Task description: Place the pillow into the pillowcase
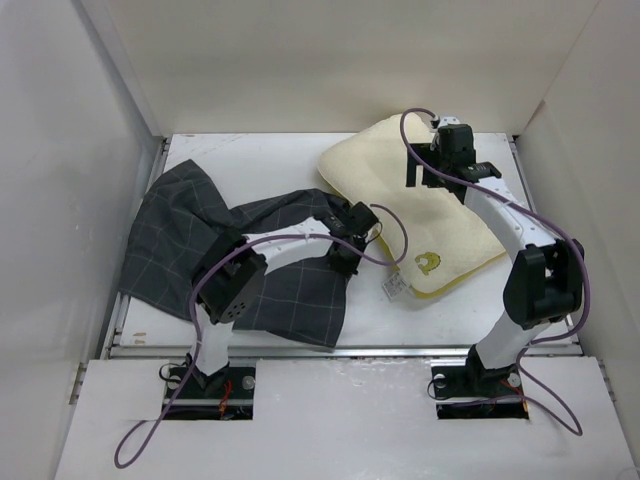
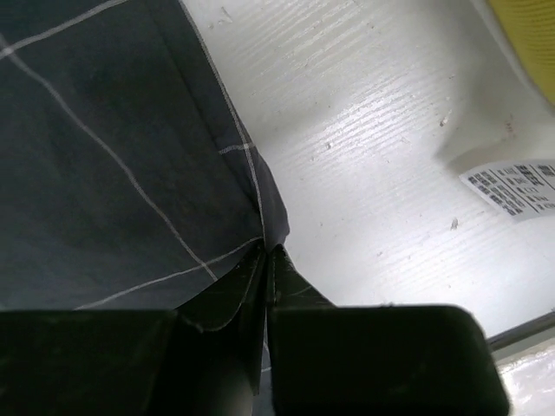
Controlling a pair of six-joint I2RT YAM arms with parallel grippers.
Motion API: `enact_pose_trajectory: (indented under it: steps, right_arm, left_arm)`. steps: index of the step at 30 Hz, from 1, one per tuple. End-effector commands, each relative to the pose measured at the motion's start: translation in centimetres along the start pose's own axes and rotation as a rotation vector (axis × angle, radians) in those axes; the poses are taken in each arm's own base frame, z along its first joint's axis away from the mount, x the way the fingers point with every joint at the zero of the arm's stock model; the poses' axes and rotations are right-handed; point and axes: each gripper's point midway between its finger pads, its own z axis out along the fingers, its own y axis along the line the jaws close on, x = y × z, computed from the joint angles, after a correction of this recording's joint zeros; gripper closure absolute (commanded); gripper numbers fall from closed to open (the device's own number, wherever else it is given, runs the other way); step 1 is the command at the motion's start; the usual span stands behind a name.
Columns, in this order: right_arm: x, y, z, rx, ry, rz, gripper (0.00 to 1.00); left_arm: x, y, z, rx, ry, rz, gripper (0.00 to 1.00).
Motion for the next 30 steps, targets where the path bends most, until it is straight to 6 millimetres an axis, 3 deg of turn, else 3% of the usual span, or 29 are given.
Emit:
enact_pose_trajectory:
  steps: [1, 5, 8, 10, 13, 20, 22, 23, 24, 26, 27, 28, 30]
  right_arm:
    - [-1.3, -0.2, -0.1, -0.004, -0.039, -0.007, 0.0]
    - [-0.9, -0.3, 0.8, 0.007, -0.023, -0.019, 0.0]
    - [-0.7, -0.2, 1.3, -0.002, -0.013, -0.03, 0.0]
    - [-1.1, 0.5, 1.7, -0.033, -0.014, -0.03, 0.0]
    - [0.0, 0.9, 3.4, -0.05, 0.031, -0.033, 0.0]
    - [4.6, 2.7, 8.0, -0.125, 0.18, 0.028, 0.02]
    - [6.0, 3.3, 9.3, -0.145, 0.209, 0.057, 0.15]
    - [6.5, 3.4, 9.6, -0.152, 0.224, 0.058, 0.27]
    - [7.1, 3.6, 9.9, -0.157, 0.238, 0.071, 0.58]
    - [6.9, 3.7, 10.4, -0.158, 0.225, 0.086, 1.0]
    - [7.8, 3.3, 10.3, -0.138, 0.233, 0.084, 1.0]
    - [7.1, 3.1, 10.1, -0.131, 0.2, 0.084, 1.0]
    - [4.4, 2.7, 7.7, -0.121, 0.117, 0.073, 1.0]
  left_arm:
    - [-3.9, -0.6, -6.0, 0.013, -0.169, 0.011, 1.0]
    - [-5.1, 0.4, -10.0, 0.003, -0.228, -0.006, 1.0]
    - [-5.8, 1.2, -11.4, -0.021, -0.251, -0.02, 1.0]
    - [-5.9, 2.0, -12.1, -0.047, -0.254, -0.022, 1.0]
    - [-6.2, 2.1, -12.3, -0.043, -0.249, -0.02, 1.0]
    - [-6.5, 3.4, -13.0, -0.064, -0.232, -0.046, 1.0]
    - [-7.2, 4.2, -14.0, -0.078, -0.257, -0.076, 1.0]
    - [-7.0, 4.3, -14.4, -0.078, -0.257, -0.076, 1.0]
    - [-7.2, 4.8, -14.4, -0.083, -0.259, -0.099, 1.0]
    - [-7.9, 5.9, -15.2, -0.122, -0.295, -0.129, 1.0]
    - [-8.4, 6.7, -15.5, -0.137, -0.308, -0.146, 1.0]
    - [-8.5, 7.2, -15.5, -0.149, -0.314, -0.17, 1.0]
    - [-9.0, 9.0, -16.0, -0.189, -0.33, -0.228, 1.0]
